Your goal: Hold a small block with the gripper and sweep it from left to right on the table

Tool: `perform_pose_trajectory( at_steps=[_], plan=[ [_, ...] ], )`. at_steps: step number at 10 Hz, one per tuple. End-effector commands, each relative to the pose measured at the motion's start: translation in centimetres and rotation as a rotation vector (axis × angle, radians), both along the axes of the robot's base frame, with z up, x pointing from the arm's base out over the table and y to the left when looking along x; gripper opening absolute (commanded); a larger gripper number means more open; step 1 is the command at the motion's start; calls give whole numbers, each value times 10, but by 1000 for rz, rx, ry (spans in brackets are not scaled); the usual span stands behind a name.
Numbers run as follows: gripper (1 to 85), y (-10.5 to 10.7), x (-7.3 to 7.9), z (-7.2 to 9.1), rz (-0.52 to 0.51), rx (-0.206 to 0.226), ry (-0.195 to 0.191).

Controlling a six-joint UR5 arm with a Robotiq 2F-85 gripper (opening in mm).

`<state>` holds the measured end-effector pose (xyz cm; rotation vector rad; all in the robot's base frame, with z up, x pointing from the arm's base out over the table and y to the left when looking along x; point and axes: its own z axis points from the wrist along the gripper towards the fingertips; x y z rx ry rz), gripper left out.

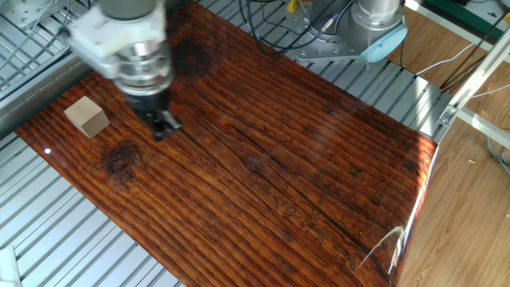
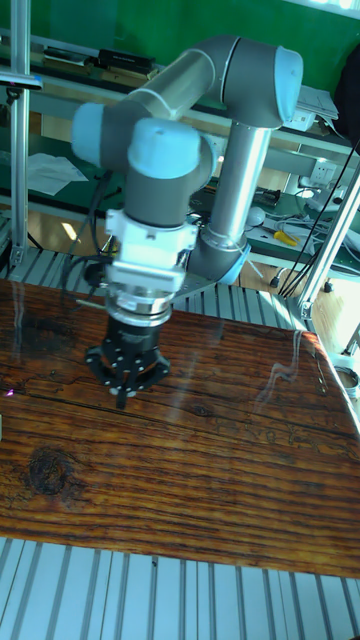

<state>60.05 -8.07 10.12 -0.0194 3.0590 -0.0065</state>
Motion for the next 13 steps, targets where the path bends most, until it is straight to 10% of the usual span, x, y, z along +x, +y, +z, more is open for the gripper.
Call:
perform_pose_trajectory(
  at_steps=[1,4,7,10,13],
  plan=[
    [10,-76,25,-18,21,-40,-5],
    [10,-111,27,-20,36,-84,-16],
    [10,-99,24,-21,-93,-29,-9],
    [10,-57,43,-17,-274,159,-61],
    [10,-87,24,-23,-243,58,5]
  ],
)
